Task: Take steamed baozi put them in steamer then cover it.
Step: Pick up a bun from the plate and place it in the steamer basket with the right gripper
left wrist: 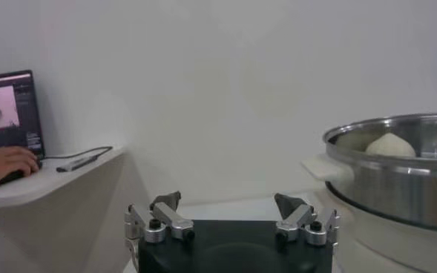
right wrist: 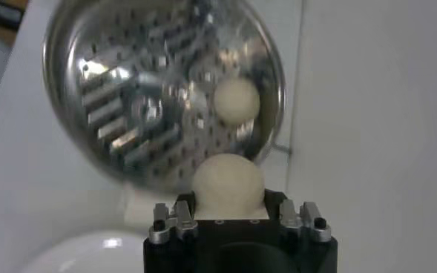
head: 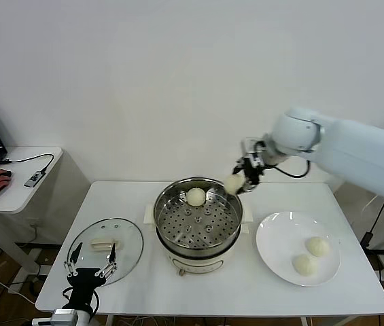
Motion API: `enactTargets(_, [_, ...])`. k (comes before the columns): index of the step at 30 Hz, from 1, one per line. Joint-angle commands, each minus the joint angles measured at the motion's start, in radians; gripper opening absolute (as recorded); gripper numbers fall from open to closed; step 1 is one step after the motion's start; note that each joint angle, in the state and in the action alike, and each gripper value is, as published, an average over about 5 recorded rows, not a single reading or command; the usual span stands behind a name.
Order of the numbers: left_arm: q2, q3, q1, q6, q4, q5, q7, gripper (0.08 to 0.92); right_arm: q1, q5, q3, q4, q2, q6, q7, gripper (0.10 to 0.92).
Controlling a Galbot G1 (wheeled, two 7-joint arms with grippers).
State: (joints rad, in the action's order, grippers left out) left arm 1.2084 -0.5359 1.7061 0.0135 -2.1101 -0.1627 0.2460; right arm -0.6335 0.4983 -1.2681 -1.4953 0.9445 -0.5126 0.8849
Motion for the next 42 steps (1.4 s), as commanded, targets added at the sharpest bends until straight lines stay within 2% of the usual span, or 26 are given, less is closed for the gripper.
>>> enactTargets(1, [0.004, -0.005, 0.0, 0.001, -0.001, -0.002, 0.001, 0.823, 0.052, 0.121, -0.037, 0.082, 0.257, -0.098, -0.071, 0.577])
enactTargets(20, [0.01, -0.016, 0.0, 0.006, 0.002, -0.01, 0.002, 0.823, 0.238, 0.061, -0.01, 0.272, 0.426, -0.176, -0.111, 0.57])
enactTargets(42, [0.01, -0.011, -0.007, 0.007, 0.007, -0.011, 0.001, 0.823, 0.213, 0.036, 0.007, 0.254, 0.355, -0.178, -0.106, 0.573])
